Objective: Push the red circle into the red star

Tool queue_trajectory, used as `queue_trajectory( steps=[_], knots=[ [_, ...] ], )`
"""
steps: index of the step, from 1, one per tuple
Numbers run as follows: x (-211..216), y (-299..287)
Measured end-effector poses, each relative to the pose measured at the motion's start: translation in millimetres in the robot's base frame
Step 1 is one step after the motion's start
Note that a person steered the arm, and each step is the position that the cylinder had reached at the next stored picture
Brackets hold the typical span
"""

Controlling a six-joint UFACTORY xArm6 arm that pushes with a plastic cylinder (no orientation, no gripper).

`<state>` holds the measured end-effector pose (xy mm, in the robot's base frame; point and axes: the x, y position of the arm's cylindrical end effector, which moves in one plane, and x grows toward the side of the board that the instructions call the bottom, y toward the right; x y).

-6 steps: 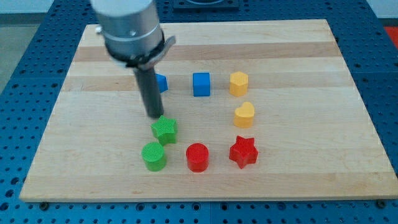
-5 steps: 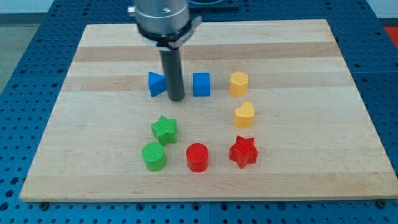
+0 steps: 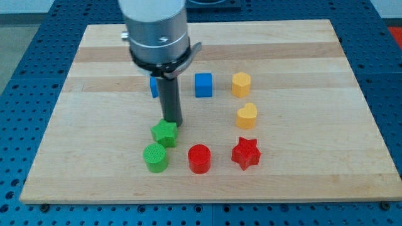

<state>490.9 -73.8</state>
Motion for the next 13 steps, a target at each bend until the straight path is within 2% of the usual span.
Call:
queue_trajectory(
  steps=[2, 5, 10, 13],
  knots=[
    [15.1, -0.6],
    [12.1, 28.8],
    [79.0, 27.1],
    [85.2, 28.0]
  ],
)
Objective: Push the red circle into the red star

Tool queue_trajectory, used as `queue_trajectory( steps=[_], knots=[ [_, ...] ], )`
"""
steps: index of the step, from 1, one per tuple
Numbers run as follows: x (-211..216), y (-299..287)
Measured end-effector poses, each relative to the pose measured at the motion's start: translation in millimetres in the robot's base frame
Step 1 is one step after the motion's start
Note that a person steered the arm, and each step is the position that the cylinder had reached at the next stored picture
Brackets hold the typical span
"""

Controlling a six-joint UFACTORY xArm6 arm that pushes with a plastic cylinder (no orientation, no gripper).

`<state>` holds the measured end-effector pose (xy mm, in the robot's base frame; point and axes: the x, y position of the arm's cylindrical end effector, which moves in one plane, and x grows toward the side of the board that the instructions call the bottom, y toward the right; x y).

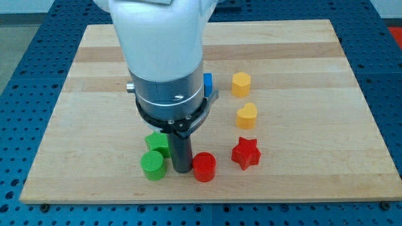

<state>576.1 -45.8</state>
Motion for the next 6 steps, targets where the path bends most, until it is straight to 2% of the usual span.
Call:
queue_trajectory(
  steps=[3, 5, 6],
  knots=[
    [19.3, 0.0],
    [-1.9, 68.3],
    [-6.4, 71.0]
  ],
)
